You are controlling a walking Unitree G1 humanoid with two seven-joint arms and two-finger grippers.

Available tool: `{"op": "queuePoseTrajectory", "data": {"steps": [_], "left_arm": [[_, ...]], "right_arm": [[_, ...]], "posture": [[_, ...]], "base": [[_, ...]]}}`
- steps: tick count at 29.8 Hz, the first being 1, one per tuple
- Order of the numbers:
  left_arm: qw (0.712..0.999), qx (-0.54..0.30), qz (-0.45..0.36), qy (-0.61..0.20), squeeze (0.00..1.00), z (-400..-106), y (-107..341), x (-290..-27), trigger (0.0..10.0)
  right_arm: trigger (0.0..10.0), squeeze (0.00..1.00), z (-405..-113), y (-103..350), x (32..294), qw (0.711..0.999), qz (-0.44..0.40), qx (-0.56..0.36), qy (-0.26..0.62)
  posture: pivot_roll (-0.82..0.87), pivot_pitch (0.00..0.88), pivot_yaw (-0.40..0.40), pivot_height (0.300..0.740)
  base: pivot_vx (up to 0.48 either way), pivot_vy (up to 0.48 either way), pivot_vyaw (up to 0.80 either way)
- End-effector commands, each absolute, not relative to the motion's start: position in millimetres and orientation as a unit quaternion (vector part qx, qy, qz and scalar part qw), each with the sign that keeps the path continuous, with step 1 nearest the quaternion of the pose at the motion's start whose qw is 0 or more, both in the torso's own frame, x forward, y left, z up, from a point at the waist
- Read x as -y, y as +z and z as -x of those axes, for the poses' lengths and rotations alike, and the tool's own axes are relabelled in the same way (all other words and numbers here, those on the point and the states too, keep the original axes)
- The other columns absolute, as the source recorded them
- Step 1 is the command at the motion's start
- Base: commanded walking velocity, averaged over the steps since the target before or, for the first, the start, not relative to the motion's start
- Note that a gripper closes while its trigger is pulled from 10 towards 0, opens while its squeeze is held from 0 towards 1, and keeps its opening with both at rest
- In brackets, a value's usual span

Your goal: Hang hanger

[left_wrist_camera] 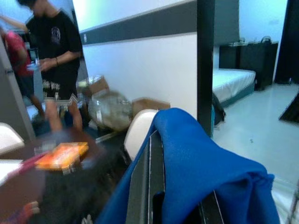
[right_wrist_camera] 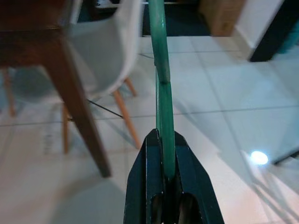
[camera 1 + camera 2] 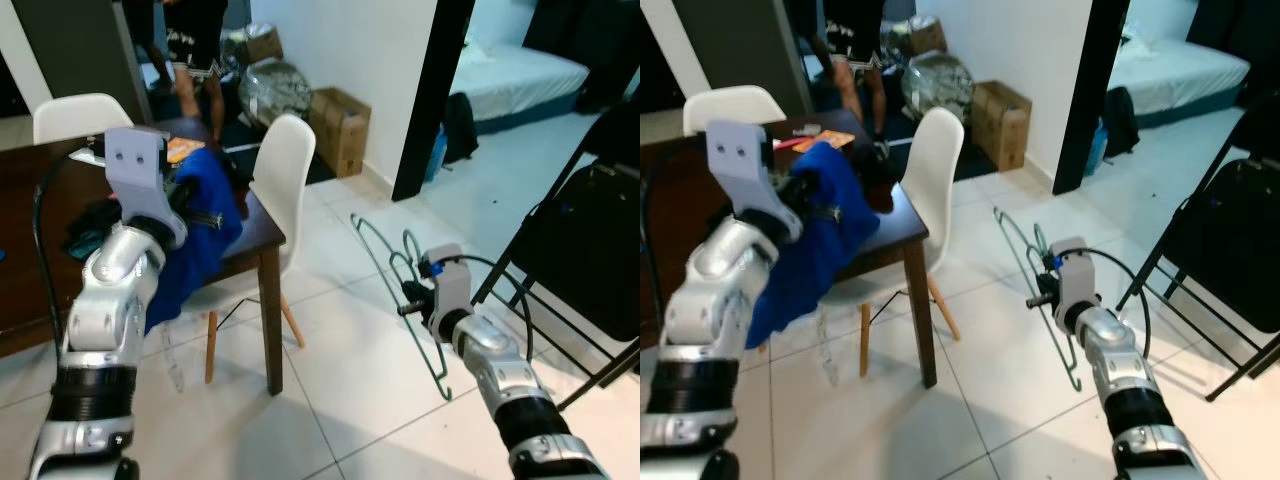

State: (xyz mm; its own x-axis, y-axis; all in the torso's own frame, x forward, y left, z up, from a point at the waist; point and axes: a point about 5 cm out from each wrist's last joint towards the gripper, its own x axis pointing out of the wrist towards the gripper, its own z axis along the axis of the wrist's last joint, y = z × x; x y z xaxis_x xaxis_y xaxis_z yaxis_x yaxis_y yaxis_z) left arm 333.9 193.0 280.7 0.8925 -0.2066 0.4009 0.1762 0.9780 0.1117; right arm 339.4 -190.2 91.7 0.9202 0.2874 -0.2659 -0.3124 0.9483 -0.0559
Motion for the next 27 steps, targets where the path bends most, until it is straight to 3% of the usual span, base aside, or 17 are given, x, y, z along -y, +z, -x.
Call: {"op": "queuePoseTrajectory", "data": {"steps": [1,4,7,11,12,15,17,23,27], "left_arm": [[0.964,0.238,-0.042,-0.113,0.0,-329,296,-188,10.0],[0.949,0.292,-0.055,-0.102,0.0,-326,337,-193,10.0],[0.933,0.351,-0.072,-0.037,0.0,-318,383,-216,10.0],[0.935,0.344,-0.086,0.011,0.0,-318,391,-235,10.0],[0.94,0.321,-0.095,0.063,0.0,-320,390,-255,10.0],[0.948,0.269,-0.094,0.143,0.0,-322,375,-290,10.0],[0.948,0.269,-0.094,0.143,0.0,-322,375,-290,10.0],[0.963,0.134,-0.083,0.22,0.0,-329,308,-315,10.0],[0.982,0.024,-0.06,0.177,0.0,-342,250,-307,10.0]], "right_arm": [[10.0,0.0,-338,92,193,0.98,0.042,-0.126,0.148],[10.0,0.0,-338,91,194,0.98,0.042,-0.125,0.148],[10.0,0.0,-338,91,194,0.98,0.039,-0.125,0.149],[10.0,0.0,-337,90,194,0.98,0.038,-0.125,0.149],[10.0,0.0,-337,90,194,0.98,0.04,-0.124,0.153],[10.0,0.0,-337,89,191,0.976,0.054,-0.129,0.167],[10.0,0.0,-337,89,191,0.976,0.054,-0.129,0.167],[10.0,0.0,-338,90,192,0.979,0.034,-0.123,0.157],[10.0,0.0,-338,90,194,0.98,0.029,-0.123,0.153]], "posture": [[-0.02,0.008,-0.003,0.74],[-0.02,0.005,-0.001,0.74],[-0.02,0.0,-0.001,0.74],[-0.02,0.0,0.001,0.74],[-0.01,0.0,0.002,0.74],[-0.01,0.0,0.002,0.74],[-0.01,0.0,0.002,0.74],[-0.01,0.0,0.001,0.74],[-0.01,0.0,-0.001,0.74]], "base": [[0.48,0.0,0.0],[0.48,0.0,0.0],[0.48,0.0,0.0],[0.48,0.0,0.0],[0.48,0.0,0.0],[0.48,0.0,0.53],[0.48,0.0,0.79],[0.208,0.0,0.66],[0.0,0.0,0.0]]}}
